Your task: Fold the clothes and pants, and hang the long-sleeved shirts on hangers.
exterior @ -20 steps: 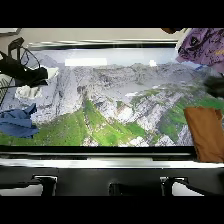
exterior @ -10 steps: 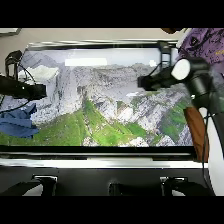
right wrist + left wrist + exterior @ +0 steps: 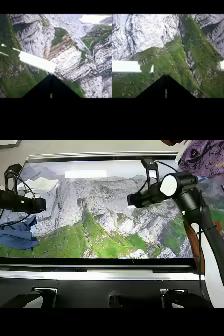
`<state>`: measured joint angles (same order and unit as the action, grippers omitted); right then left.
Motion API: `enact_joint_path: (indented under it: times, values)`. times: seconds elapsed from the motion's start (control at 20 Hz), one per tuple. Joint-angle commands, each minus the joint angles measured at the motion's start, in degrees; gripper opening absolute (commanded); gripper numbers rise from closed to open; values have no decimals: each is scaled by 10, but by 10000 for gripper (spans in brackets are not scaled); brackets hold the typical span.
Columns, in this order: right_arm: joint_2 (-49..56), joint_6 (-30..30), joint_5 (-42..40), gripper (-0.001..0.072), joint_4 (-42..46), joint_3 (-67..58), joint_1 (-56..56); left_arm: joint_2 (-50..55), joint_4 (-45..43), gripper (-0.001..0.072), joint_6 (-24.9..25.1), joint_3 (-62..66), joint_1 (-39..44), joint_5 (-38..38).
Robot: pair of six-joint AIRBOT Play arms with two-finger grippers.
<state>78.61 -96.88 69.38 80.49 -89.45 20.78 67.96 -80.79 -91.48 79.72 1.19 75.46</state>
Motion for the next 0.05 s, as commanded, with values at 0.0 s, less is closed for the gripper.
enact_joint_path:
  times: [0.0]
  values:
    - [0,1,7,34,-1,-1,2,0,0,19,0,0,0,-1]
